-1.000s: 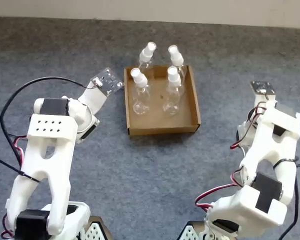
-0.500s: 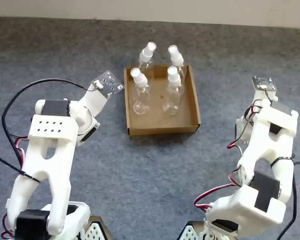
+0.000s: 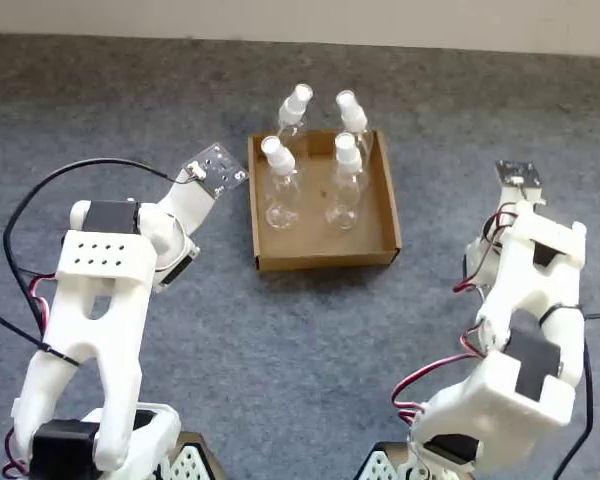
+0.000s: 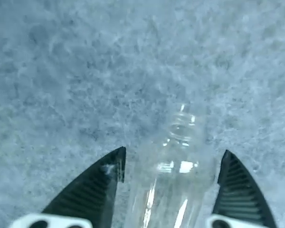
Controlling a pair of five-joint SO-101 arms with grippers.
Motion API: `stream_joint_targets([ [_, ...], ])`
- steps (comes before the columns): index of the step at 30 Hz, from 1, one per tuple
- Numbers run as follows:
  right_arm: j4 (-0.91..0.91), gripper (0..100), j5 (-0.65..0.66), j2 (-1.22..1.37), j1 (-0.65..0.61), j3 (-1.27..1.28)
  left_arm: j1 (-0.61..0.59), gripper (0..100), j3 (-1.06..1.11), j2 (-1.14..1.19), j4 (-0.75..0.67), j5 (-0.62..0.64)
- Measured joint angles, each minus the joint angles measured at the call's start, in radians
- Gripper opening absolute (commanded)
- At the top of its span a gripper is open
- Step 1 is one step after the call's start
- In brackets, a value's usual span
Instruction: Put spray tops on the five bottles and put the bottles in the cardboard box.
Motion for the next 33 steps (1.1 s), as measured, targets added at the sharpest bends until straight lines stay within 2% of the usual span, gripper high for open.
stream_joint_targets([
  [4, 0.000, 21.7, 0.000, 0.021, 0.000, 0.000, 0.000, 1, 0.000, 0.000, 0.000, 0.000],
  [9, -0.002, 4.0, 0.000, 0.021, 0.000, 0.000, 0.000, 1, 0.000, 0.000, 0.000, 0.000],
  [11, -0.002, 0.2, 0.000, 0.021, 0.000, 0.000, 0.000, 1, 0.000, 0.000, 0.000, 0.000],
  [19, 0.003, 0.4, 0.014, 0.023, 0.000, -0.160, 0.000, 1, 0.000, 0.000, 0.000, 0.000],
  [23, 0.149, 0.4, 0.061, -0.009, -0.008, -0.278, 0.000, 1, 0.000, 0.000, 0.000, 0.005],
  [28, 0.350, 0.4, 0.020, -0.216, -0.120, -0.394, 0.000, 1, -0.049, -0.072, 0.000, 0.124],
  [33, 0.381, 0.4, -0.041, -0.506, -0.334, -0.347, 0.000, 1, -0.118, -0.218, 0.000, 0.215],
])
